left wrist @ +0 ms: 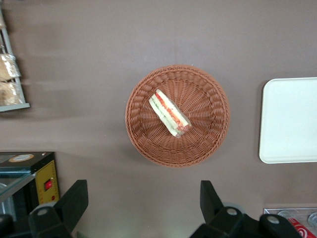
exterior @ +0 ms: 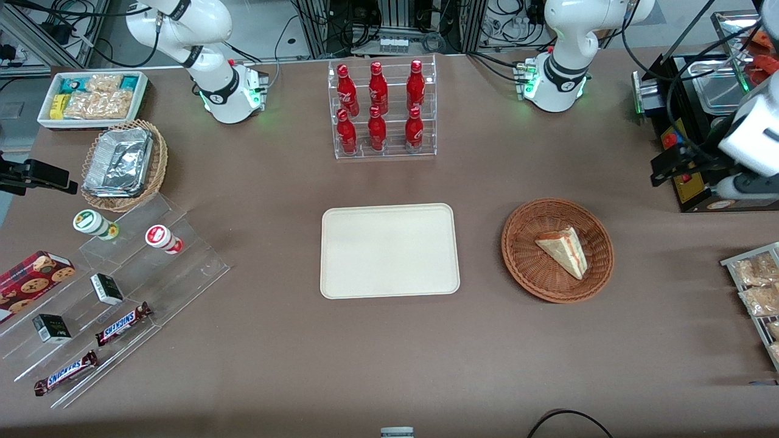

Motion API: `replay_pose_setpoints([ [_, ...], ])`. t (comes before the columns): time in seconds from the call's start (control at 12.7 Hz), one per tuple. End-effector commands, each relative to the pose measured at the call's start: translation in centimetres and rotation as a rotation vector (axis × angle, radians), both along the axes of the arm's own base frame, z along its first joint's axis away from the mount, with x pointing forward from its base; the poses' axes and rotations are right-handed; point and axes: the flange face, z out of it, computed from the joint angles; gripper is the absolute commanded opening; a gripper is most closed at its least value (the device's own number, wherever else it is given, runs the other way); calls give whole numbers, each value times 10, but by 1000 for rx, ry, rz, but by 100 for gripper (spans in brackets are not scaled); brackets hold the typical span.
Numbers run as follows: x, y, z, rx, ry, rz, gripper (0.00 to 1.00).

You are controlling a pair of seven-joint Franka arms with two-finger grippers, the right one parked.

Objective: Place sandwich from basket to tray

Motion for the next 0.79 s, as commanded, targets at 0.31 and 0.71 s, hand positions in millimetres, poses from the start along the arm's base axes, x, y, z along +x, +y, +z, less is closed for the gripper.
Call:
replay_pose_setpoints([
  [0.31, -6, -30, -152, -33, -67, 431, 100],
  [0.71, -25, -47, -257, -26, -25, 581, 100],
])
